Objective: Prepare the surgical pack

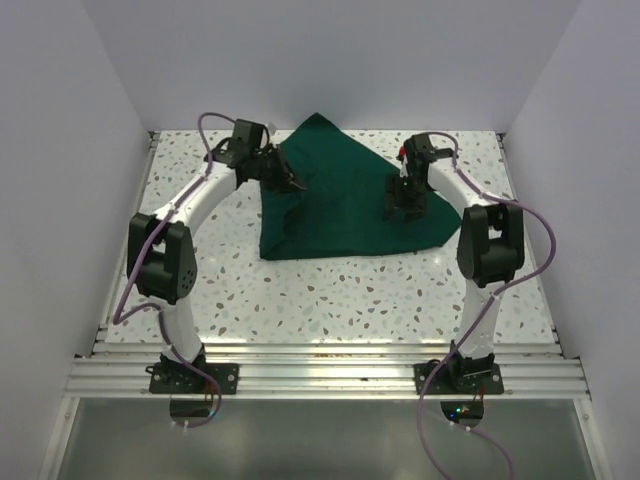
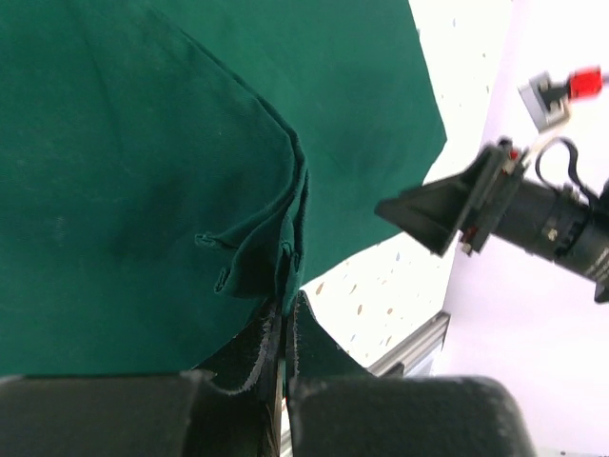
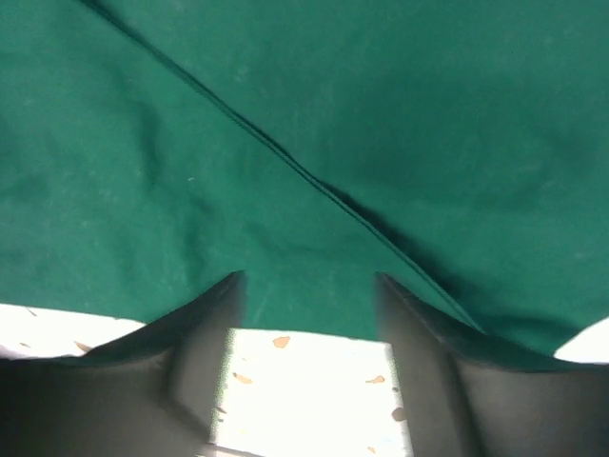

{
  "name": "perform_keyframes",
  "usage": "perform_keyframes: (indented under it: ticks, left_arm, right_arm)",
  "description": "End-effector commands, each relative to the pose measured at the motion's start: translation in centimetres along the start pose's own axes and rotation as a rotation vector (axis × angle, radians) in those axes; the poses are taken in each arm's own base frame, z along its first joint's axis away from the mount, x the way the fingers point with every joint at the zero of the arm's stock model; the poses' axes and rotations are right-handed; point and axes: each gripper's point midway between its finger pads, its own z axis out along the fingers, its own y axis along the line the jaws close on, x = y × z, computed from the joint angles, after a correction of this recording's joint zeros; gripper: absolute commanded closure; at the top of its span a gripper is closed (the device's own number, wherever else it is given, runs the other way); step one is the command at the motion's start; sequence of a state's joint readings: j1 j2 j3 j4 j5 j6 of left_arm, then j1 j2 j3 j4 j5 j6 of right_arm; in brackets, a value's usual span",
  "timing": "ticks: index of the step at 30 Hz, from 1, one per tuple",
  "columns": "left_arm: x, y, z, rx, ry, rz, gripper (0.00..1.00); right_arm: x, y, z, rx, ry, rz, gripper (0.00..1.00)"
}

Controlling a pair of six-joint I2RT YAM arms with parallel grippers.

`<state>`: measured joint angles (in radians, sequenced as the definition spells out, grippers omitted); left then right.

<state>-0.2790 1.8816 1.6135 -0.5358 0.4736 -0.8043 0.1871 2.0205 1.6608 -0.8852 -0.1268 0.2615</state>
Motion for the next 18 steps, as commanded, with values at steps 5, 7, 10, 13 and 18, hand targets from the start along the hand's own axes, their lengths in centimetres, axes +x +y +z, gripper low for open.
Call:
perform_keyframes:
  ticks: [5, 7, 10, 13, 18]
  left_arm:
    - [1.1, -3.7, 3.7, 0.049, 0.049, 0.035, 1.0]
    - [1.4, -3.7, 4.2, 0.045, 0.06, 0.036, 1.0]
    - [2.1, -3.6, 5.2, 0.04, 0.085, 0.038, 1.0]
    - [2.6, -3.2, 6.3, 0.031, 0.103, 0.032, 1.0]
    - [3.3, -4.4, 7.6, 0.046, 0.126, 0.046, 1.0]
  right_arm:
    - [2.2, -0.1, 2.6, -0.021, 0.108, 0.037, 0.8]
    - [2.4, -0.2, 3.1, -0.017, 0.127, 0.037, 0.82]
    - [3.3, -0.6, 4.2, -0.006, 0.176, 0.033, 0.88]
    - [3.9, -0.8, 5.2, -0.009, 0.203, 0.036, 0.94]
    - [4.7, -1.1, 6.5, 0.004, 0.247, 0.037, 0.99]
